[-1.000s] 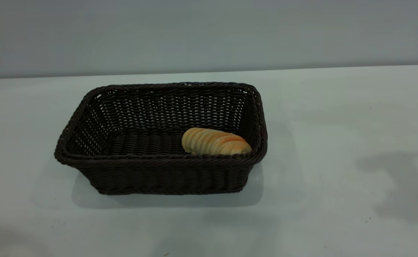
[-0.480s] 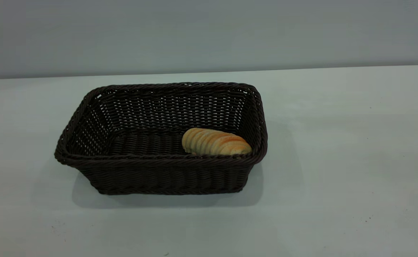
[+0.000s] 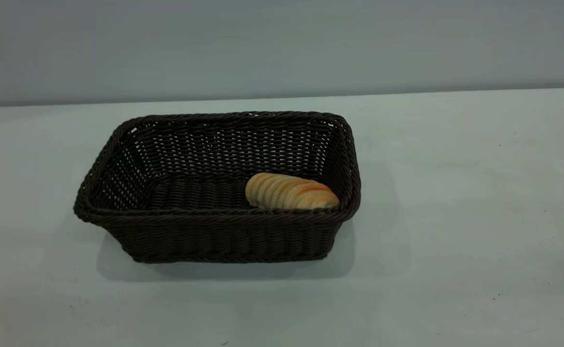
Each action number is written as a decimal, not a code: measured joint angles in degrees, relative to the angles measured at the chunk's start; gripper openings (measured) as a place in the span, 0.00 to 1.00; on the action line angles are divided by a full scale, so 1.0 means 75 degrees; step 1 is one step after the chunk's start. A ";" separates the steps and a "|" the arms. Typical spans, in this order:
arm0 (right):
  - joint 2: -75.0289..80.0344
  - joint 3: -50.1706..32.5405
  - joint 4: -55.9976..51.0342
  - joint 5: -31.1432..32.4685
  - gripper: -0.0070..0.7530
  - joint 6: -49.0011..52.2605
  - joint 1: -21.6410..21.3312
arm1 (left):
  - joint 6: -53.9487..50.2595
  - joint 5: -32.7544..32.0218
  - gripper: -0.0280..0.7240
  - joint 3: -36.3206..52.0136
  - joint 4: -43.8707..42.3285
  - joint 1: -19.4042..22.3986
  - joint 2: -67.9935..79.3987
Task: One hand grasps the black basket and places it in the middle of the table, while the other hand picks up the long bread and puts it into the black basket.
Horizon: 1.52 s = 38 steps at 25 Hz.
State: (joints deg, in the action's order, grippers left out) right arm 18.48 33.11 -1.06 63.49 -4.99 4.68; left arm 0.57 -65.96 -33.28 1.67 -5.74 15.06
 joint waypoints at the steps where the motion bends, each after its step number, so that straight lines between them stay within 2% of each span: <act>1: -0.0149 -0.0115 -0.0024 -0.0136 0.50 0.0000 0.0000 | 0.0000 0.0037 0.76 0.0085 0.0000 0.0000 -0.0101; 4: -0.0467 -0.0519 -0.0231 -0.0393 0.50 0.0008 0.0023 | 0.0000 0.0077 0.76 0.0340 0.0000 0.0000 -0.0285; 12: -0.0520 -0.0585 -0.0084 -0.0252 0.50 0.0037 0.0675 | 0.0089 0.0254 0.76 0.0578 0.0000 0.0000 -0.0317; 38: -0.0559 -0.0808 0.0386 -0.0008 0.50 0.0546 0.0696 | 0.0289 0.0218 0.76 0.0710 0.0000 0.0000 -0.0373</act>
State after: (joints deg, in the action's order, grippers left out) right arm 14.29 27.05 1.84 63.43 -0.90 9.90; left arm 2.74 -64.33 -27.96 1.67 -5.74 12.25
